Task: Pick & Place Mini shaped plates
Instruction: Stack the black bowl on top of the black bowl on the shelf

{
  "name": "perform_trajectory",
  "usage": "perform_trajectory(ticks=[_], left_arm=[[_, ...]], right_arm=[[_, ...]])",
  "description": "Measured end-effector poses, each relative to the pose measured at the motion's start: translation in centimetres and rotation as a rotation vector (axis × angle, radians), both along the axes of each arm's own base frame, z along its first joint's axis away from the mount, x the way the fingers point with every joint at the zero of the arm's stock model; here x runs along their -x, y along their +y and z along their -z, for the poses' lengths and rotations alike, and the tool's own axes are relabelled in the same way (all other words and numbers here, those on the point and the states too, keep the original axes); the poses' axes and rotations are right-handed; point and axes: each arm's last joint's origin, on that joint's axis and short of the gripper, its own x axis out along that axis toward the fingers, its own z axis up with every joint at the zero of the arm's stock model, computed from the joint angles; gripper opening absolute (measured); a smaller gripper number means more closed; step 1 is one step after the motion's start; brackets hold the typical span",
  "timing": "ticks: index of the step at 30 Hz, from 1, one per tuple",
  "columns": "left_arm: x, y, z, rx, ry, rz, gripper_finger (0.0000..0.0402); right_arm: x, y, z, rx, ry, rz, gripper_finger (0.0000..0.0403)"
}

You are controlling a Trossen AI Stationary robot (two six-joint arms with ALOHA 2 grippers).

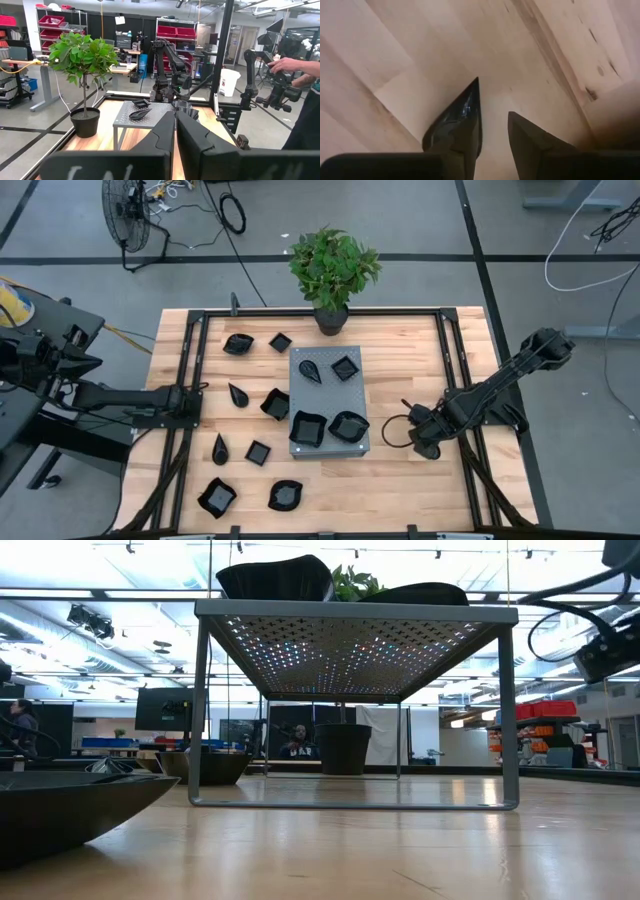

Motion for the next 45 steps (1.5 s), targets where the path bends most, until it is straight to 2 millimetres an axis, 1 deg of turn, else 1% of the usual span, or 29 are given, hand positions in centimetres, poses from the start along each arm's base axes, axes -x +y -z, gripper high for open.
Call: perform_trajectory(ticks=[5, 14, 19, 28, 30, 36, 43, 45], left_arm=[[0.0, 0.0, 0.0, 0.0, 0.001, 0.0, 0.0023], [0.0, 0.0, 0.0, 0.0, 0.0, 0.0, 0.0023], [0.0, 0.0, 0.0, 0.0, 0.0, 0.0, 0.0023], [0.0, 0.0, 0.0, 0.0, 0.0, 0.0, 0.0023], [0.0, 0.0, 0.0, 0.0, 0.0, 0.0, 0.0023], [0.0, 0.0, 0.0, 0.0, 0.0, 0.0, 0.0023], [0.0, 0.0, 0.0, 0.0, 0.0, 0.0, 0.0023], [0.0, 0.0, 0.0, 0.0, 0.0, 0.0, 0.0023]], right_arm=[[0.0, 0.0, 0.0, 0.0, -0.005, -0.047, 0.011], [0.0, 0.0, 0.3, -0.004, -0.025, -0.232, 0.011], [0.5, -0.3, 1.0, 0.003, -0.008, -0.205, 0.011], [0.6, -0.3, 0.6, -0.031, -0.019, -0.238, 0.011], [0.7, -0.2, 0.4, -0.073, -0.013, -0.216, 0.011], [1.3, -0.3, -0.7, -0.13, -0.06, -0.039, 0.011], [2.2, -0.3, -2.0, -0.162, -0.158, 0.001, 0.011], [2.5, -0.5, -2.0, -0.166, -0.178, 0.033, 0.011]])
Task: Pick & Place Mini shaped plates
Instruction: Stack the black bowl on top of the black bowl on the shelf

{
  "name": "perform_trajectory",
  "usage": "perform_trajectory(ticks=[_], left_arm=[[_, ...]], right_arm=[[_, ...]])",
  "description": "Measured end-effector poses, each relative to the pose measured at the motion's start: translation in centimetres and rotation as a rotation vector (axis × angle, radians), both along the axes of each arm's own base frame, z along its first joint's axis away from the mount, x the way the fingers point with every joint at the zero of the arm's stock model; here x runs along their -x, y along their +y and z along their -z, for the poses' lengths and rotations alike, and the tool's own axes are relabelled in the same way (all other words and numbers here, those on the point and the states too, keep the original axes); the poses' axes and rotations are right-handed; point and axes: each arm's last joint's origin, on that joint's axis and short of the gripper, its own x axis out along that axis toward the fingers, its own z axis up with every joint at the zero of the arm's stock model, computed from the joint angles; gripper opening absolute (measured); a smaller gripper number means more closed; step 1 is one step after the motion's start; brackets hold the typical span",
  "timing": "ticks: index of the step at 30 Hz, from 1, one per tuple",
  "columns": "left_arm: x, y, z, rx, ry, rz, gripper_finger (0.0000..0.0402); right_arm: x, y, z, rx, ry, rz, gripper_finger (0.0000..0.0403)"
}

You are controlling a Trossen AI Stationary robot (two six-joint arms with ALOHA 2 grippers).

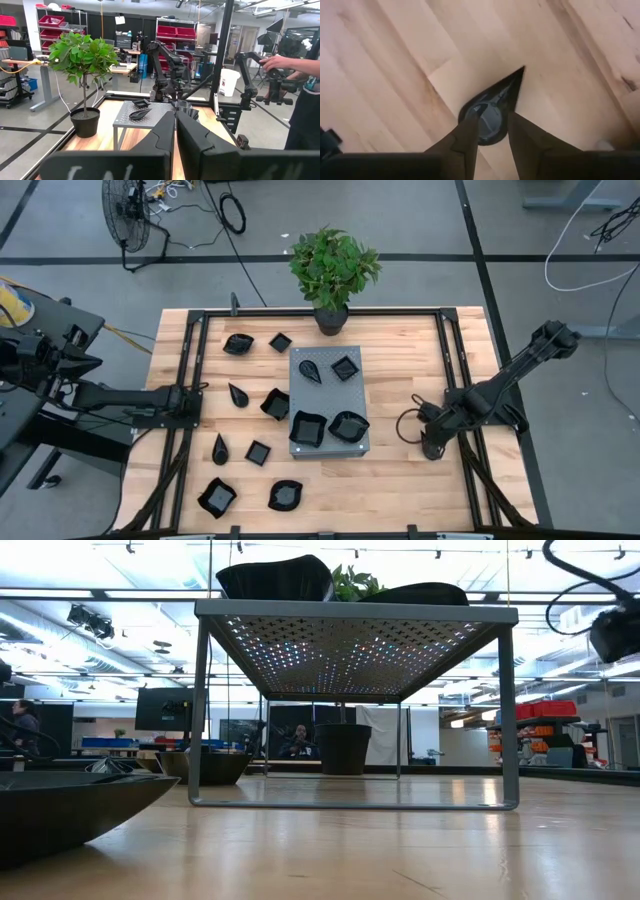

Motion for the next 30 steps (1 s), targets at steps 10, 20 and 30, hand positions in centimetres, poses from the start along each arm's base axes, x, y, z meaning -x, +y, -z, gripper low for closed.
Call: perform_trajectory(ticks=[10, 20, 30], left_arm=[[0.0, 0.0, 0.0, -0.001, 0.0, 0.0, 0.0023], [0.0, 0.0, 0.0, 0.0, 0.0, 0.0, 0.0023], [0.0, 0.0, 0.0, -0.001, 0.001, 0.0, 0.0023]], right_arm=[[0.6, -0.3, 1.6, -0.021, -0.014, 0.025, 0.0151], [1.2, -0.7, 3.4, -0.005, 0.01, 0.024, 0.0178], [1.2, -0.7, 4.7, -0.059, -0.018, 0.017, 0.0165]])
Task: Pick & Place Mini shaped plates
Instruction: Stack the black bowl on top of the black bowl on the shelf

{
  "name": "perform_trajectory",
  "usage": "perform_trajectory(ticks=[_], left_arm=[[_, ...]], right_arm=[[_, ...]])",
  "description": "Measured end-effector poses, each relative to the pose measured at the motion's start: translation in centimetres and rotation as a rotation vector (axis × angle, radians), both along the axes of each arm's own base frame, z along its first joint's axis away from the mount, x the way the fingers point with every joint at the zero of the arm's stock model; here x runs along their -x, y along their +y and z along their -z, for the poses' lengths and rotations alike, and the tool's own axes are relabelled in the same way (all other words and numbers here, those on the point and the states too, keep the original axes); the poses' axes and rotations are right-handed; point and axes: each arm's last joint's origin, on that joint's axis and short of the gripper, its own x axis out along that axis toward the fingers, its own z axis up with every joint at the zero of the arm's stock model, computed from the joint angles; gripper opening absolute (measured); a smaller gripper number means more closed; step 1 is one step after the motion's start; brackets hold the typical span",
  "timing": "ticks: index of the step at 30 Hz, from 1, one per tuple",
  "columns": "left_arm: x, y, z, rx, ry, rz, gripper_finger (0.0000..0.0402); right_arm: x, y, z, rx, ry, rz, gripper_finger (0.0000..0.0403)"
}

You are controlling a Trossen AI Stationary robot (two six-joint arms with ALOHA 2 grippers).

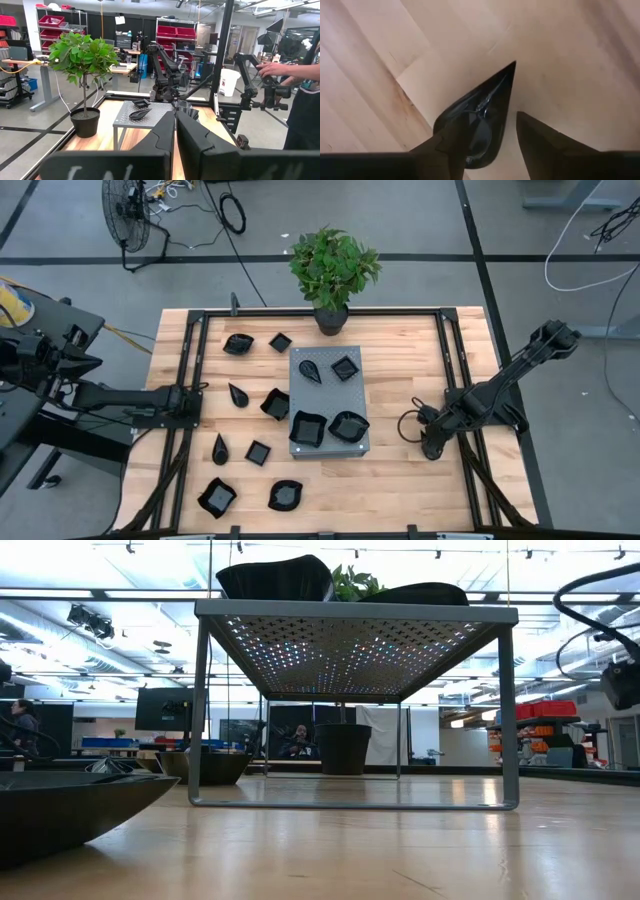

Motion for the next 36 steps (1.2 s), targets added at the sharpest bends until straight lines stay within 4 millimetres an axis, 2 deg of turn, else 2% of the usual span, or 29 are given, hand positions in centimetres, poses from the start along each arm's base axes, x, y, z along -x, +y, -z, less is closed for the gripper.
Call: perform_trajectory(ticks=[11, 17, 32, 36], left_arm=[[0.0, 0.0, 0.0, 0.0, 0.0, 0.0, 0.0023], [0.0, 0.0, 0.0, 0.0, 0.0, 0.0, 0.0023], [0.0, 0.0, 0.0, 0.0, 0.0, 0.0, 0.0023], [0.0, 0.0, 0.0, 0.0, 0.0, 0.0, 0.0023]], right_arm=[[0.1, 0.0, 0.4, -0.021, 0.012, 0.019, 0.0065], [0.0, 0.1, 0.3, -0.046, 0.002, 0.013, 0.0028], [-0.9, 0.8, -0.2, -0.113, -0.099, 0.013, 0.0003], [-1.6, 1.2, -1.4, -0.126, -0.15, -0.021, 0.0002]])
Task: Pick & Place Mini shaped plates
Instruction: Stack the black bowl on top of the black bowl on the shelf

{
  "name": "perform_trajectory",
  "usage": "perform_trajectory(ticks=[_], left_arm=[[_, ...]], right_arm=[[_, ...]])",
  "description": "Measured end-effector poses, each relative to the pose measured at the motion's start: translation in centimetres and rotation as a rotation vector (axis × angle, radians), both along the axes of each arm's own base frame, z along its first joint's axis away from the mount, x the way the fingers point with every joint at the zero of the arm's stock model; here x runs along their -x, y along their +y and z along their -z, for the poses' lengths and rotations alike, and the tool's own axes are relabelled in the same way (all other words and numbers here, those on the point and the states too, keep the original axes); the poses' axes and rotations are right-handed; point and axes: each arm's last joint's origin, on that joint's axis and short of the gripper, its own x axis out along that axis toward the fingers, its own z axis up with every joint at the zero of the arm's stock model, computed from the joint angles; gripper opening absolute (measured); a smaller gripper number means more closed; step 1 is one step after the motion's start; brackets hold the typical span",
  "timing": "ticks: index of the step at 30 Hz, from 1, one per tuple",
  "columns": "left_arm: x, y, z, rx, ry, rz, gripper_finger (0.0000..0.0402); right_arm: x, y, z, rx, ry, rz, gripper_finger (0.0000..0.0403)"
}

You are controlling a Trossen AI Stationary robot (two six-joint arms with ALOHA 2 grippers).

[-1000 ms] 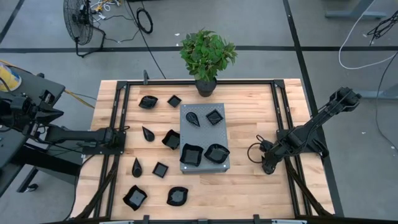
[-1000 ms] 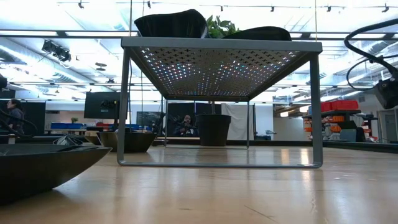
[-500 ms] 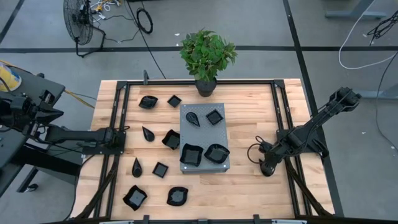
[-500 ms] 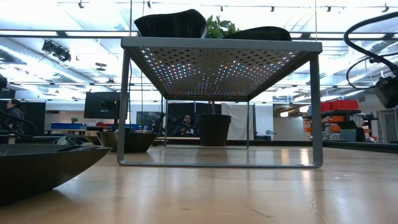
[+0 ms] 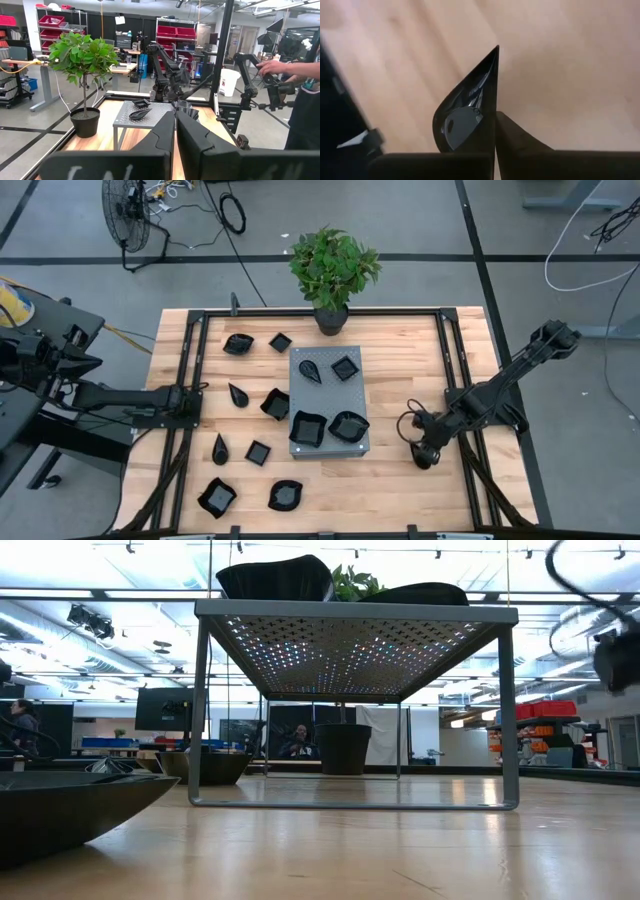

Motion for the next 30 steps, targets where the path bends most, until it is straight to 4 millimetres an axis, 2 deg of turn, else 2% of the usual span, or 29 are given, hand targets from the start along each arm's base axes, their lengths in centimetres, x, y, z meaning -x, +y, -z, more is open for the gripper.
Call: perform_trajectory(ticks=[8, 15, 21, 27, 30], left_arm=[[0.0, 0.0, 0.0, 0.0, 0.0, 0.0, 0.0023], [0.0, 0.0, 0.0, 0.0, -0.001, 0.0, 0.0023], [0.0, 0.0, 0.0, 0.0, 0.0, 0.0, 0.0023], [0.0, 0.0, 0.0, 0.0, -0.001, 0.0, 0.0023], [0.0, 0.0, 0.0, 0.0, 0.0, 0.0, 0.0023]], right_arm=[[-2.0, 0.2, -5.0, 0.069, -0.106, -0.147, 0.0001], [-4.8, 0.0, -9.7, 0.202, -0.157, -0.332, 0.0], [-7.5, -1.1, -13.0, 0.309, -0.225, -0.447, 0.0], [-10.1, -2.8, -15.1, 0.411, -0.254, -0.567, 0.0], [-11.4, -3.7, -16.1, 0.475, -0.252, -0.689, 0.0]])
